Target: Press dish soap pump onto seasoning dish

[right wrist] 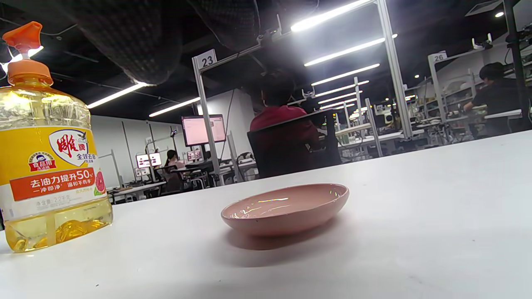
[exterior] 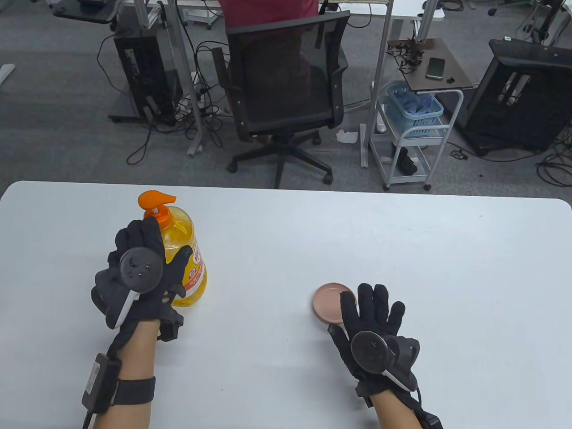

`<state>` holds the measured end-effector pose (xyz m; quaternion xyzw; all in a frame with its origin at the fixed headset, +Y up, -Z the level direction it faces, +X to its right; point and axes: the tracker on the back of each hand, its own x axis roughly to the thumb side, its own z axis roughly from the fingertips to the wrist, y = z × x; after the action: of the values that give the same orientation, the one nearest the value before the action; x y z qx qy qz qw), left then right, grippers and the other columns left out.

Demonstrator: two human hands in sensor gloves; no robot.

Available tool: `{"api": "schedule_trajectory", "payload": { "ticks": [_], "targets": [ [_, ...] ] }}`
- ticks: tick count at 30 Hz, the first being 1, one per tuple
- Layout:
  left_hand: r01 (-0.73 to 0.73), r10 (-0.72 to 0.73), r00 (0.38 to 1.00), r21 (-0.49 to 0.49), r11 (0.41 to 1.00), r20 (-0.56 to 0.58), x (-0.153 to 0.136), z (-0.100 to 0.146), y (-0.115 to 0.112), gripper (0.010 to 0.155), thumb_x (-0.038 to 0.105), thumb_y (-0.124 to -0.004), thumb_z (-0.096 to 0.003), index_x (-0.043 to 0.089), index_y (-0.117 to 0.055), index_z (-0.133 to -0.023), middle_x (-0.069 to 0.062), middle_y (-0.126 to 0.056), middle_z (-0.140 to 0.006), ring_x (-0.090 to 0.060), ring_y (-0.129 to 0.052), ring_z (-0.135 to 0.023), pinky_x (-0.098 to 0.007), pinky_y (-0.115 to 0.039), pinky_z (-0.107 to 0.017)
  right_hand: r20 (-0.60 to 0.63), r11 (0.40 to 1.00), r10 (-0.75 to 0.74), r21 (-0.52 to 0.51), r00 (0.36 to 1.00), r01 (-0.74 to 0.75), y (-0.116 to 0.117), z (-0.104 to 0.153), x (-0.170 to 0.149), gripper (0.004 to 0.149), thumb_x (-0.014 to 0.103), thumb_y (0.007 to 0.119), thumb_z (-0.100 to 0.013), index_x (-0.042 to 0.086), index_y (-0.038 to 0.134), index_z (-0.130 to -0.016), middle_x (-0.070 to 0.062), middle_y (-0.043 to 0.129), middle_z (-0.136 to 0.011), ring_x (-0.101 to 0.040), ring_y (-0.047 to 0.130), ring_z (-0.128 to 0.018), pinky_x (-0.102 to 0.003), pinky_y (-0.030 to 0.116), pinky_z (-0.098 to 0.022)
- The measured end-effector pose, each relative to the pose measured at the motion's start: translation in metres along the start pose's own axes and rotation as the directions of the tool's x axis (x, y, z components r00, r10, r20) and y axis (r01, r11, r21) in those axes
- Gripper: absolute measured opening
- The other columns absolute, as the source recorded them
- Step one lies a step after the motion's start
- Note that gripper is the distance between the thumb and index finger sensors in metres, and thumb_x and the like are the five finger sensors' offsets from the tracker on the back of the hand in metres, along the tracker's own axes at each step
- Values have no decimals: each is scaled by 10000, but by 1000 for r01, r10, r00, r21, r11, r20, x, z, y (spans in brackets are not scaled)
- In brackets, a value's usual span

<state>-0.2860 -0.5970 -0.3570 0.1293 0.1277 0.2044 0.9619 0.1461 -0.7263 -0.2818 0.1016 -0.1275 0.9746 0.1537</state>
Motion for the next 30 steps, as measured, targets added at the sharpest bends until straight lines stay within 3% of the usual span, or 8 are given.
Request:
{"api": "schedule_trajectory", "payload": {
  "ticks": [11,17,30],
  "targets": [
    [-87,75,992,-124,988,-100,1,-49,-7,961,701,-760,-438,219,-280,-1116,-96,-444,-1195,-402,-482,-1114,-673,-490,-755,-34,999,-38,-18,999,37,-6,-1,-11,735,481,741,-568,119,454,-1140,-258,245,-1159,-466,63,-1006,-748,111,-628],
    [-83,77,990,-48,995,-121,-1,-52,-15,890,645,-813,-432,252,-367,-1093,-61,-607,-1113,-366,-649,-1045,-631,-596,-724,-52,998,-53,-22,997,52,-8,-1,-17,734,480,741,-570,118,454,-1140,-258,247,-1159,-467,63,-1006,-748,112,-628],
    [-94,95,992,19,995,-78,18,-39,-15,816,576,-844,-438,215,-469,-1067,-91,-671,-1025,-381,-675,-948,-585,-618,-693,-64,997,-67,-30,996,65,-9,0,-21,731,478,738,-571,116,454,-1139,-261,253,-1158,-467,64,-1005,-747,115,-628]
  ]
}}
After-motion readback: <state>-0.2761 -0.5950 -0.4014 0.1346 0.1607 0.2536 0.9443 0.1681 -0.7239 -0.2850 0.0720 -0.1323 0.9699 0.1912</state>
